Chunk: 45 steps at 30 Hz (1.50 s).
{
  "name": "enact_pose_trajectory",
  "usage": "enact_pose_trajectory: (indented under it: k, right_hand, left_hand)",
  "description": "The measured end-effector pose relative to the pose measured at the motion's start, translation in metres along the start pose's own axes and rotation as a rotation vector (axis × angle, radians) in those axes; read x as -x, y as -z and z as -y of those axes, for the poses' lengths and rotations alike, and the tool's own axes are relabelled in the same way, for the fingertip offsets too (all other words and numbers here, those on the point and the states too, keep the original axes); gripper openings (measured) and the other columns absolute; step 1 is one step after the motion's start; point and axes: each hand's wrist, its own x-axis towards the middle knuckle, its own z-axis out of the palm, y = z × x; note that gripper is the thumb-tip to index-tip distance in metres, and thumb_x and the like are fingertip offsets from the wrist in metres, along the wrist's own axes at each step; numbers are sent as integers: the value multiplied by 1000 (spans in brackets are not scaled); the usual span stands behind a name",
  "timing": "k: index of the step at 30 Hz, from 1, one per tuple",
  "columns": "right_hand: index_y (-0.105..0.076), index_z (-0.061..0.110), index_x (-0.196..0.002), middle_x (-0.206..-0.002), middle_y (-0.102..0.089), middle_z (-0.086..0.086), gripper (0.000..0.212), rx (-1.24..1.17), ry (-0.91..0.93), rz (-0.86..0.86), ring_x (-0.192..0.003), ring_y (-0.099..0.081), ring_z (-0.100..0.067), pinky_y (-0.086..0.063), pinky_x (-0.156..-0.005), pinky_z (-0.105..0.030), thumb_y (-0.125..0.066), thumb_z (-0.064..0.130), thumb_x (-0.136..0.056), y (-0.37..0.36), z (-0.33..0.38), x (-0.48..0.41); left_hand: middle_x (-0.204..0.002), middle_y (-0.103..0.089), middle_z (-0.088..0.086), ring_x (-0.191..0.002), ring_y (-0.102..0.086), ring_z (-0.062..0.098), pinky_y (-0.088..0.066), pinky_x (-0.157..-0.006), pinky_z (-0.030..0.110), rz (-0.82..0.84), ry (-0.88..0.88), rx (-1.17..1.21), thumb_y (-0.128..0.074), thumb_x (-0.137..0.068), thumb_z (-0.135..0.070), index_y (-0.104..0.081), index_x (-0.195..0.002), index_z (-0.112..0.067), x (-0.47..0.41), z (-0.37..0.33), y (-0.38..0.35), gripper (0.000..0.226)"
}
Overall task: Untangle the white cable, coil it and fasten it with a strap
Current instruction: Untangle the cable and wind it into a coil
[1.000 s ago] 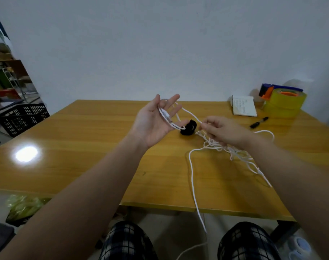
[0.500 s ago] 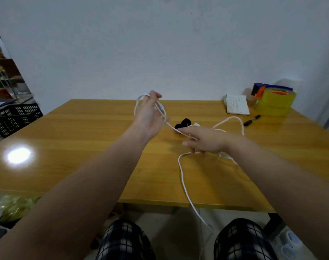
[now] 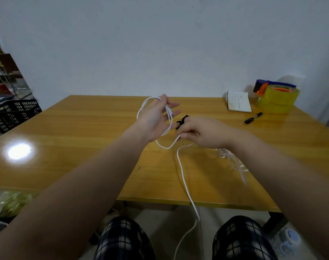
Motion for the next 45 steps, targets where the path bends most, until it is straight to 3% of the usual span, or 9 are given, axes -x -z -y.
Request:
enact_pose_trajectory:
  k: [8, 16, 20, 22, 25, 31, 34, 39, 45]
  right_hand:
    - [-69, 6, -92, -83, -69, -8, 15, -363, 15, -158, -80, -61, -12, -45, -74, -26, -54, 7, -92, 11, -1, -3]
    - [-53, 5, -94, -86, -59, -13, 24, -559, -106, -329, -66, -49, -11, -44, -56, -25, -69, 19, -83, 5, -10, 2]
    - [-38, 31, -132, -123, -55, -11, 67, -680, -171, -118, -82, -59, -21, -42, -47, -18, -75, 33, -77, 7, -14, 11]
    - [-42, 18, -134, -103, -64, 6, 57, -772, -124, 19, -73, -60, 1, -41, -52, -10, -69, 15, -83, 8, -11, 15]
    - [-62, -3, -102, -65, -62, 10, 26, -740, -138, 11, -53, -48, 0, -38, -51, -20, -67, 15, -84, 2, -14, 14]
    - [-66, -1, -86, -79, -70, -3, 53, -860, -213, -170, -77, -58, -14, -42, -76, -29, -44, 47, -90, -6, -18, 17]
    - [-46, 9, -61, -48, -57, -8, 51, -1063, -249, -247, -52, -53, -24, -44, -57, -28, -35, 43, -97, -9, -8, 11]
    - [-38, 17, -60, -45, -37, 6, 44, -686, -268, -541, -39, -37, -5, -32, -45, -23, -36, 36, -100, -12, -7, 0]
    - [-37, 30, -59, -54, -41, 11, 41, -333, -266, -556, -51, -42, -1, -29, -51, -21, -37, 35, -99, -20, -15, 2]
  left_hand:
    - [-69, -52, 10, -55, -57, 19, -57, -55, 32, 49, 72, -237, -39, -102, -26, -48, -84, -8, 10, 8, -11, 27]
    - [-43, -24, -8, -34, -16, 6, -8, -35, 12, 160, 269, -518, -26, -99, -54, -34, -65, -22, 15, 9, -22, 47]
    - [-41, -19, -9, -32, -12, 4, -6, -38, 12, 430, 424, -569, -17, -89, -72, -30, -62, -23, 18, 6, -19, 57]
    - [-38, -19, -10, -30, -13, 3, -8, -39, 12, 460, 436, -510, -20, -89, -71, -27, -60, -21, 18, 7, -19, 58]
    - [-38, -19, -9, -30, -15, 5, -14, -35, 13, 314, 315, -453, -36, -90, -64, -25, -58, -22, 14, 6, -16, 54]
    - [-43, -36, -6, -39, -31, 10, -32, -45, 23, 58, -87, -563, -59, -90, -44, -47, -61, -15, 4, 6, -3, 42]
    - [-44, -41, -5, -39, -38, 11, -39, -44, 23, 16, -125, -494, -55, -93, -40, -49, -63, -13, 3, 11, -1, 41]
    - [-49, -48, -1, -43, -50, 12, -55, -52, 27, 73, 124, 7, -43, -99, -39, -44, -64, -13, 7, 16, -16, 44]
    - [-49, -55, -1, -54, -59, 15, -48, -83, 33, 140, 220, -152, -40, -96, -23, -46, -63, -12, 15, 10, -13, 36]
